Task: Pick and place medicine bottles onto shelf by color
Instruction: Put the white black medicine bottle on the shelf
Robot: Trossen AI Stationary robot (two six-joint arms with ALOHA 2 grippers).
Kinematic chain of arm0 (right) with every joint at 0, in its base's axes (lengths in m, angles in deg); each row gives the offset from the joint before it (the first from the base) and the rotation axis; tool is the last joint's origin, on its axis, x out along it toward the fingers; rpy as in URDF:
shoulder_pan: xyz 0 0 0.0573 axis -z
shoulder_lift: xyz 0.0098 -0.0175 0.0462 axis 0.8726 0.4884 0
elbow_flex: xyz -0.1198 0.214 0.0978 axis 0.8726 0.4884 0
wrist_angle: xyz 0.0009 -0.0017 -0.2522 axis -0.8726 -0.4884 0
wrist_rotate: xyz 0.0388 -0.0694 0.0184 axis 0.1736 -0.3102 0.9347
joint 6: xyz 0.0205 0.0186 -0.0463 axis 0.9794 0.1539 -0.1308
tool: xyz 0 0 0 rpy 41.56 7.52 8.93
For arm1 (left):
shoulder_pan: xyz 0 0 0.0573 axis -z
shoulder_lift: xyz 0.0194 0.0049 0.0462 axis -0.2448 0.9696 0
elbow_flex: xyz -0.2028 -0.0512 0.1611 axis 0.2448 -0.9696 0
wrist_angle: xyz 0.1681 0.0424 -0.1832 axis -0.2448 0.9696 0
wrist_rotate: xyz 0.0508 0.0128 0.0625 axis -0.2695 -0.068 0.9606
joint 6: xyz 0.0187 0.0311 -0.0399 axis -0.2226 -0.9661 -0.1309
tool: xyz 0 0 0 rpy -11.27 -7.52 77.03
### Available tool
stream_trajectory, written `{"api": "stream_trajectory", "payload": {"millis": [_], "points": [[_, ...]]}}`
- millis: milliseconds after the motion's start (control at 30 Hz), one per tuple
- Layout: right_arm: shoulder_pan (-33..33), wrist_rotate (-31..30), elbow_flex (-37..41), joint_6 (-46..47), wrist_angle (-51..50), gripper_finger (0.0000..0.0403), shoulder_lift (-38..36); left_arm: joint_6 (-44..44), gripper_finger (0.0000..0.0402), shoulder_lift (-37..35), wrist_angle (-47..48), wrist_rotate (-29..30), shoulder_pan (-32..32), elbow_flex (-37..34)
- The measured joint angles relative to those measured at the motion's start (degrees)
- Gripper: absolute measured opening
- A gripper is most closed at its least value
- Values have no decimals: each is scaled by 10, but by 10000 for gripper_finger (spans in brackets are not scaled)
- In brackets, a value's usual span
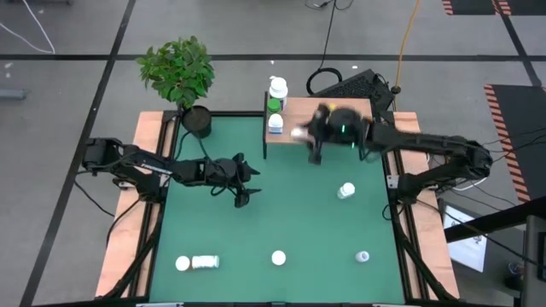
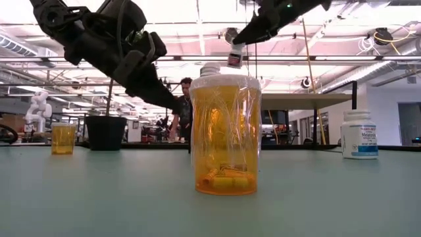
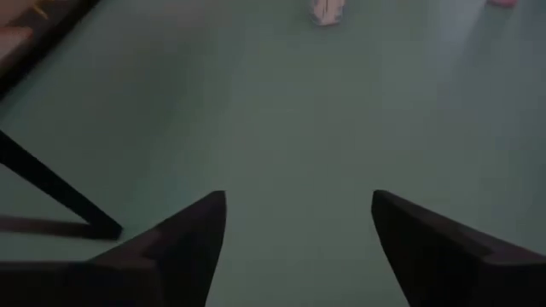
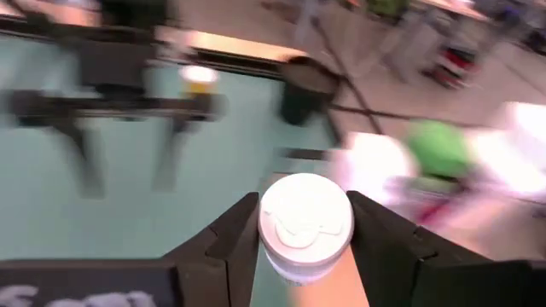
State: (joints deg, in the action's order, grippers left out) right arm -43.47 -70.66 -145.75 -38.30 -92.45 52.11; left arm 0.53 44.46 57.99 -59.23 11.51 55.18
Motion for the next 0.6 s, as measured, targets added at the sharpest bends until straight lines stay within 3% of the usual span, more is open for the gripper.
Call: {"api": "stream_trajectory", "payload": {"millis": [267, 600], "points": [[183, 153, -101, -9, -58, 150, 88, 26, 270, 0, 17, 0, 3, 0], [263, 213, -114, -12, 4, 150, 190, 56, 270, 0, 59, 26, 3, 0]]}}
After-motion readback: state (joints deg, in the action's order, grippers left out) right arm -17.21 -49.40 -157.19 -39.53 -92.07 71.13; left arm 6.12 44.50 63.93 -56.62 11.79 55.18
